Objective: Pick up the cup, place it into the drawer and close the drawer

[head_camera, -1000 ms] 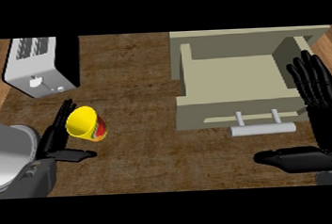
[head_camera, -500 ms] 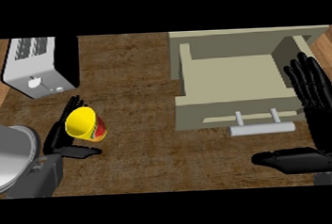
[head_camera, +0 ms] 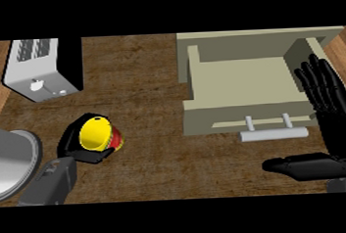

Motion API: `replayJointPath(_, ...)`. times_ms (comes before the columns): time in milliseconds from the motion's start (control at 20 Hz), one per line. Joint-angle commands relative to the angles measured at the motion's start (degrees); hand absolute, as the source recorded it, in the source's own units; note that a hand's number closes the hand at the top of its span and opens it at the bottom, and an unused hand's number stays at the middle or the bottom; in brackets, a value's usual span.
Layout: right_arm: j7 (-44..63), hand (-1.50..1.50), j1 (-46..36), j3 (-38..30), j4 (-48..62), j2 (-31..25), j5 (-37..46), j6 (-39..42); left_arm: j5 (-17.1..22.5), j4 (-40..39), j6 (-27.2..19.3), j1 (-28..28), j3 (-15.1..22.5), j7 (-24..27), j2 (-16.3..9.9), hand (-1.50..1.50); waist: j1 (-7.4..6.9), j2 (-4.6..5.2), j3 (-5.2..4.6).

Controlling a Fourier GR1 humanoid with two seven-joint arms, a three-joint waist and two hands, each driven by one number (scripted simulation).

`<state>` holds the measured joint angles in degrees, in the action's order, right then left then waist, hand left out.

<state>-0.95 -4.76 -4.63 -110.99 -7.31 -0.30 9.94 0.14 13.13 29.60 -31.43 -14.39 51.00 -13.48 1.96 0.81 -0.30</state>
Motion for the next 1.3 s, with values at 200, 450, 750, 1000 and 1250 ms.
replayJointPath(200,-0.24,-1.5,-0.87,1.11,0.85,0.8,2.61,-1.52,3.2,1.93,9.28,-0.3,-1.89,7.84,1.57,1.5,-0.21,0.16,-0.04)
replayJointPath(450,1.65,-1.5,-0.79,0.22,-0.51,0.57,1.34,-1.53,8.82,3.9,-2.88,5.24,-8.49,12.26,1.4,1.5,-1.6,-0.36,0.06)
replayJointPath(750,1.01,-1.5,-0.29,-2.05,-0.53,-0.76,0.06,-0.76,9.05,5.98,-1.34,4.4,-8.03,13.81,1.93,1.5,-1.04,-0.51,0.16)
replayJointPath(1000,0.73,-1.5,0.91,-1.53,-1.58,-0.27,0.06,-0.59,9.74,12.15,-2.77,0.39,-6.96,9.78,1.93,1.5,-1.36,-0.83,0.25)
replayJointPath(1250,-1.32,-1.5,3.23,-4.32,0.29,-1.98,-2.04,1.59,10.27,22.84,-6.58,-2.95,-3.27,-0.28,5.63,1.5,-2.34,-1.3,0.42)
